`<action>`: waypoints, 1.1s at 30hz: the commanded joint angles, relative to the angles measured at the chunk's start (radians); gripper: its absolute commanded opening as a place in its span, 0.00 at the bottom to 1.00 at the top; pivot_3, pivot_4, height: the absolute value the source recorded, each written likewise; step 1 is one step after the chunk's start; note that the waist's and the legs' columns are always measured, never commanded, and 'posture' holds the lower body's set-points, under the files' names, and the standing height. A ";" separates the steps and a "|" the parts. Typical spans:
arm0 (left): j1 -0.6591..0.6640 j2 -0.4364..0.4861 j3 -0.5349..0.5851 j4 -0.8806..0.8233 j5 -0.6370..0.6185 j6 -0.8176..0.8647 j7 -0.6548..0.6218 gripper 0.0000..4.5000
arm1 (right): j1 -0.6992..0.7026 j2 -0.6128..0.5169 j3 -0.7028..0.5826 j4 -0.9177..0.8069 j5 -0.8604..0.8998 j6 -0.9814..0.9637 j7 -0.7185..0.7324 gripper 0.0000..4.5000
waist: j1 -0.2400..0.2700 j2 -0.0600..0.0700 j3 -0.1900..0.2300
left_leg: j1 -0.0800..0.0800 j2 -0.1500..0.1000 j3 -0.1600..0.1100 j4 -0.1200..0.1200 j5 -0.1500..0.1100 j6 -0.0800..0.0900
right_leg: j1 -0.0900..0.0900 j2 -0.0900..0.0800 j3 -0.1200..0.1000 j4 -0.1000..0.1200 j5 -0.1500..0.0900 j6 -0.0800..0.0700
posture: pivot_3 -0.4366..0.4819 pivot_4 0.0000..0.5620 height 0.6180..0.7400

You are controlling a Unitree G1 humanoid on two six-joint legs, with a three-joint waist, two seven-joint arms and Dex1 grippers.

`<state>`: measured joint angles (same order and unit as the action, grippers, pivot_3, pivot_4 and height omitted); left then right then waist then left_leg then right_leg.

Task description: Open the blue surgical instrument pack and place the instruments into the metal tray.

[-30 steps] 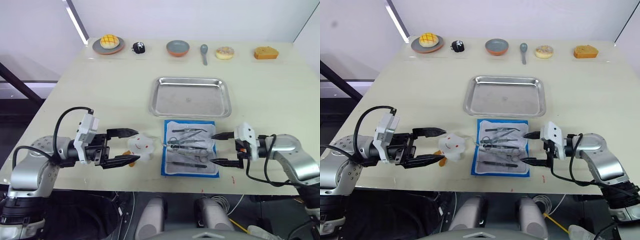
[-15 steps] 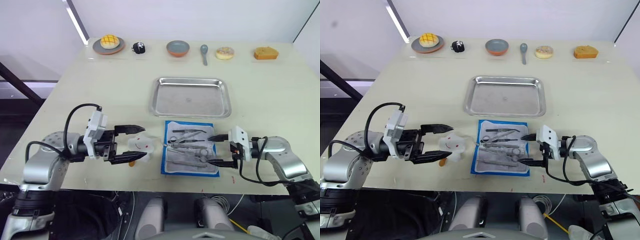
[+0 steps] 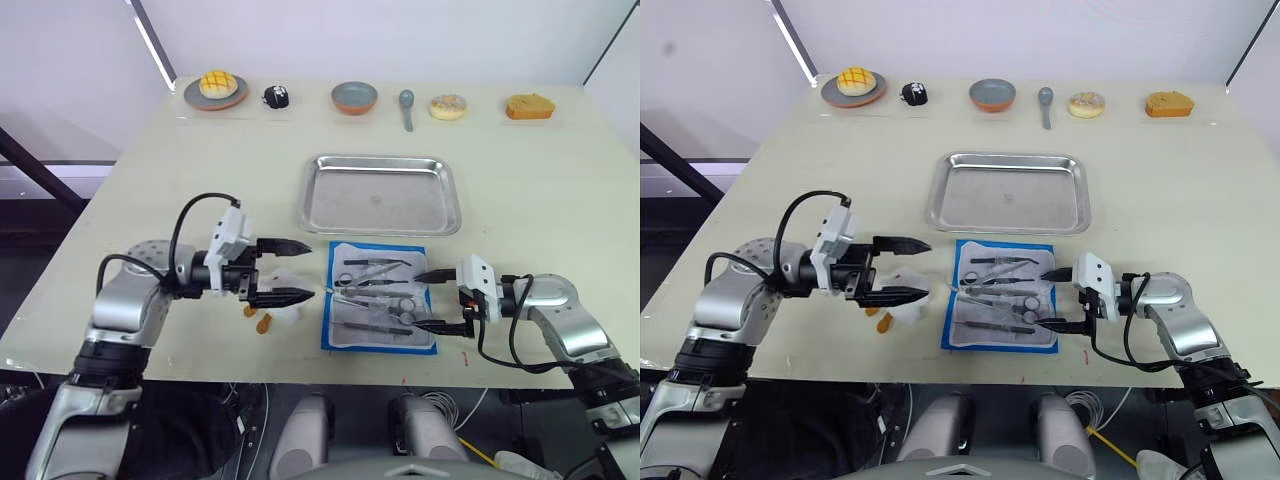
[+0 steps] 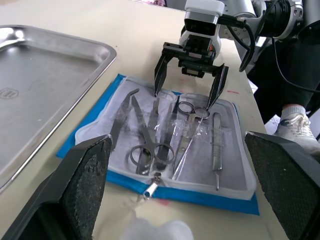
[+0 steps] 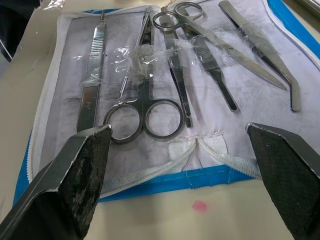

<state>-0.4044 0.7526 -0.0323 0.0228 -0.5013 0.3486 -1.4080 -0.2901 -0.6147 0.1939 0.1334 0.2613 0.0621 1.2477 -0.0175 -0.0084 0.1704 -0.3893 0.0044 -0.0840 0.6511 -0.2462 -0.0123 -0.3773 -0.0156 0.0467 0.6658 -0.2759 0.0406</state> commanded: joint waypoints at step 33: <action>-0.323 -0.135 -0.246 0.292 0.330 -0.160 -0.034 0.73 | -0.054 0.078 0.030 0.276 -0.053 -0.192 0.102 1.00 | -0.020 0.000 0.000 | 0.003 -0.003 0.000 0.001 0.000 0.000 | 0.001 0.000 0.002 0.006 0.000 0.000 | 0.48 0.27 1.00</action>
<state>-0.7040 0.6307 -0.2752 0.3102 -0.1856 0.2167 -1.4481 -0.3693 -0.5296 0.2003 0.3588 0.2560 -0.1412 1.3509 -0.0379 -0.0088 0.1702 -0.3863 0.0014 -0.0840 0.6518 -0.2461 -0.0123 -0.3765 -0.0152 0.0485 0.6719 -0.2760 0.0406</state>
